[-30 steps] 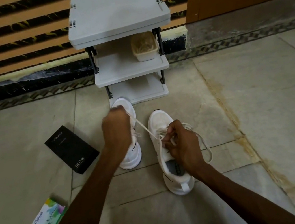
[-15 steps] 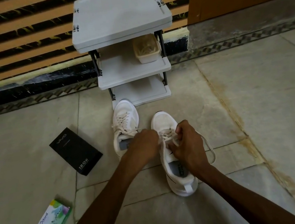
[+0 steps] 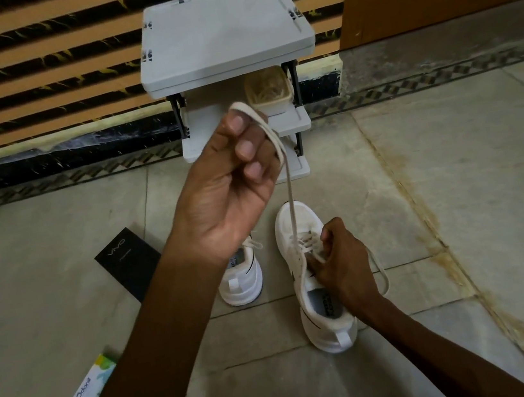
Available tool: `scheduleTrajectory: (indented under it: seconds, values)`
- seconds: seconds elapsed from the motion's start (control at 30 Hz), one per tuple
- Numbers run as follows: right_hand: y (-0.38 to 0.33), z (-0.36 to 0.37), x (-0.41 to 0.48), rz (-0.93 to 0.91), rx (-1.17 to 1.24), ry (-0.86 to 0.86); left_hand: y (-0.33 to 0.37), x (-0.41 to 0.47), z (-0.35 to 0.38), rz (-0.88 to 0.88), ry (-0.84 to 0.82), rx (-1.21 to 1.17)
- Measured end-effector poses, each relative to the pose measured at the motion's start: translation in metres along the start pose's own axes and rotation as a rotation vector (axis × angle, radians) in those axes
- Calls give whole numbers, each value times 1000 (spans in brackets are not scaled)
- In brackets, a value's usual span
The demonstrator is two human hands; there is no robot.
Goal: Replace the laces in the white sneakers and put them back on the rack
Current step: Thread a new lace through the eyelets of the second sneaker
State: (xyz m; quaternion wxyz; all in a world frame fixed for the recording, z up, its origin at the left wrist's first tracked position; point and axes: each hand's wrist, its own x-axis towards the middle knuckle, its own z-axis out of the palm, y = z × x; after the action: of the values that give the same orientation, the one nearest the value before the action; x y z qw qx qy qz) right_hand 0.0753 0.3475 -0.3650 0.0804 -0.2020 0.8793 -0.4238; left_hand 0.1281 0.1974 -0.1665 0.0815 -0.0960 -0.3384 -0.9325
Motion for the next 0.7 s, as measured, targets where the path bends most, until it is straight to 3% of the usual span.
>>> scheduleTrajectory:
  seconds: [0.1, 0.17, 0.3, 0.4, 0.57, 0.7]
  values:
    - [-2, 0, 0, 17, -17, -6, -7, -5, 6, -41, -28, 9]
    - [-4, 2, -1, 22, -25, -16, -9, -7, 8, -90, 23, 148]
    - [0, -8, 1, -42, -135, -30, -10, -12, 2, -224, 205, 939]
    - [3, -28, 3, 17, -186, -144, -27, -18, -21, -307, 317, 1371]
    - [7, -49, 6, 70, -108, -233, -79, -30, -59, -594, 345, 1489]
    - [13, -53, 8, 189, 101, -280, -107, -34, -71, -548, 377, 1658]
